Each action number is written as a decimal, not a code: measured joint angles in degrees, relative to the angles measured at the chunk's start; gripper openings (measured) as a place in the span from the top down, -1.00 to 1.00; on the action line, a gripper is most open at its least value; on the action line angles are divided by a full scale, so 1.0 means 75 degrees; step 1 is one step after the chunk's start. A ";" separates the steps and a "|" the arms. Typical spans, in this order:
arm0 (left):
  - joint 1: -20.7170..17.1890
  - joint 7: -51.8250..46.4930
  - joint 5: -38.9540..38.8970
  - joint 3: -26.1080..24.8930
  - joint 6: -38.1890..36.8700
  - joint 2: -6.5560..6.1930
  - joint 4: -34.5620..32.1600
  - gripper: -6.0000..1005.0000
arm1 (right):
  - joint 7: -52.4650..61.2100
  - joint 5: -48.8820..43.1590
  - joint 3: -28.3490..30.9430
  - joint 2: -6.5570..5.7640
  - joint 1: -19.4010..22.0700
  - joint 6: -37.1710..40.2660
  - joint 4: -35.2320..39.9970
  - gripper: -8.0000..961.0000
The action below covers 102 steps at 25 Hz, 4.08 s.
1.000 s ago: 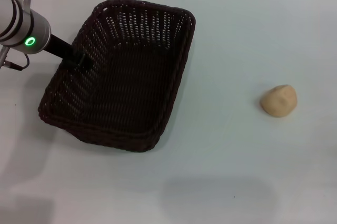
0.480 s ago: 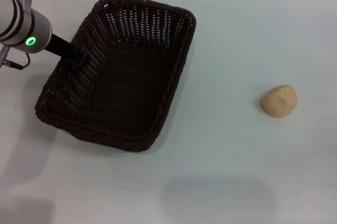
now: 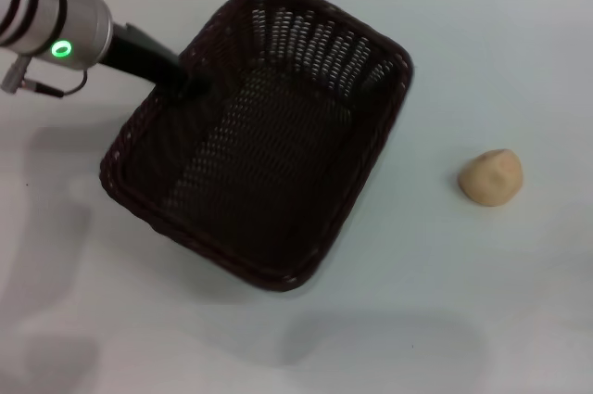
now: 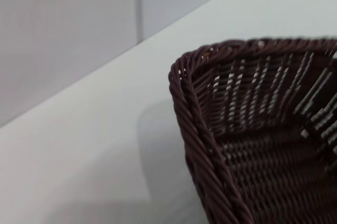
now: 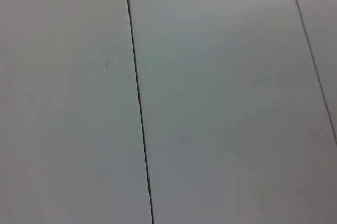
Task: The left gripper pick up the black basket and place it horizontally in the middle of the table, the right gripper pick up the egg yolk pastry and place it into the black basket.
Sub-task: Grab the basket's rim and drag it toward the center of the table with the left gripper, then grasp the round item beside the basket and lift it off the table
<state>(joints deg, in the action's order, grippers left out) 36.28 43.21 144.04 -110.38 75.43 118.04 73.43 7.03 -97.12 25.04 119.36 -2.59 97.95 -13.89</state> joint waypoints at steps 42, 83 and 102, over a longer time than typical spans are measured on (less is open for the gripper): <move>0.2634 0.4633 -0.1212 -0.1552 0.2172 -0.0228 -0.2640 0.63 | -0.0033 0.0001 -0.0116 0.0012 0.0017 0.0215 -0.0032 -0.58; -0.0375 0.5937 -0.4513 0.1198 -0.6503 0.0058 -0.0197 -0.60 | -0.0030 0.0001 -0.0128 0.0008 0.0041 0.0217 -0.0007 -0.58; -0.1656 -0.0645 -0.1057 0.5085 -1.6683 0.0003 -0.2496 -0.65 | -0.0044 0.0001 -0.0246 0.0006 -0.0006 0.0199 -0.0005 -0.58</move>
<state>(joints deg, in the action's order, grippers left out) 23.86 38.37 136.11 -72.24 -49.69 118.06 54.71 6.70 -97.12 23.20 119.40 -2.64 99.44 -13.92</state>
